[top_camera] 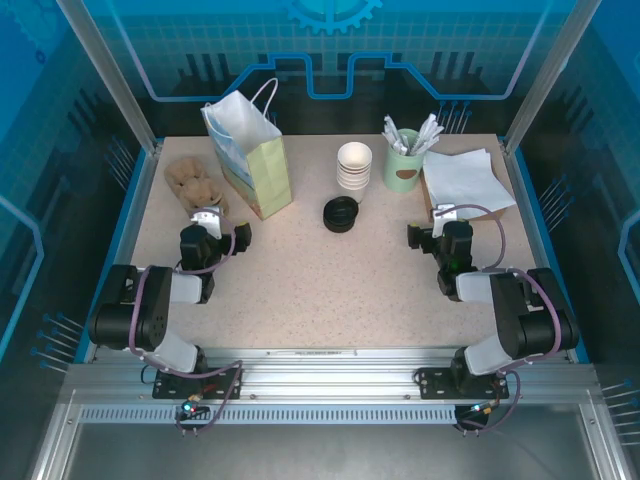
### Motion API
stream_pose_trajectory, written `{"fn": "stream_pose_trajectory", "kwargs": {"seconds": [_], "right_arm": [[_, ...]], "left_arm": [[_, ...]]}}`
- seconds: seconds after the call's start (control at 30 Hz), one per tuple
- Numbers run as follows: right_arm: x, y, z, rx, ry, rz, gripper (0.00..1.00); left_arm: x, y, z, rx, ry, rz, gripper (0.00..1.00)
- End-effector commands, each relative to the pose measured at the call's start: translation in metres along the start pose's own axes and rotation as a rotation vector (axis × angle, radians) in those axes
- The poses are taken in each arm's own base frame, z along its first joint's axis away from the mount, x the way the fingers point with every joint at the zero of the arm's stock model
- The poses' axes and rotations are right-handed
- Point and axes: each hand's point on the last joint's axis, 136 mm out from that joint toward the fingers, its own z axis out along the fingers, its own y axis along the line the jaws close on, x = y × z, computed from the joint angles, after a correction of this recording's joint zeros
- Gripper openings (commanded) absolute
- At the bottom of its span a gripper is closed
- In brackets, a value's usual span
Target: Pack the takeout coffee
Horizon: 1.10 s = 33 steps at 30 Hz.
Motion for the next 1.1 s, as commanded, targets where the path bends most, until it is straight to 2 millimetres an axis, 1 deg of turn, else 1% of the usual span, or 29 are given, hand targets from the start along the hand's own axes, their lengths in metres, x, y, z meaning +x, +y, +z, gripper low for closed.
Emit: {"fn": "stream_pose_trajectory", "kwargs": {"seconds": [0.0, 0.9, 1.0, 1.07], "right_arm": [[-0.008, -0.004, 0.000, 0.005, -0.029, 0.013, 1.00], [-0.008, -0.005, 0.001, 0.004, -0.028, 0.016, 1.00], [-0.020, -0.006, -0.004, 0.032, -0.017, 0.004, 1.00], [-0.038, -0.012, -0.014, 0.058, 0.022, 0.015, 1.00]], "left_arm": [[-0.008, -0.006, 0.003, 0.026, -0.015, 0.027, 0.99], [-0.008, -0.004, 0.002, 0.019, -0.016, 0.015, 0.99], [-0.020, -0.001, -0.007, -0.004, -0.040, 0.008, 0.99], [-0.036, 0.000, -0.016, -0.026, -0.035, -0.003, 0.99]]}}
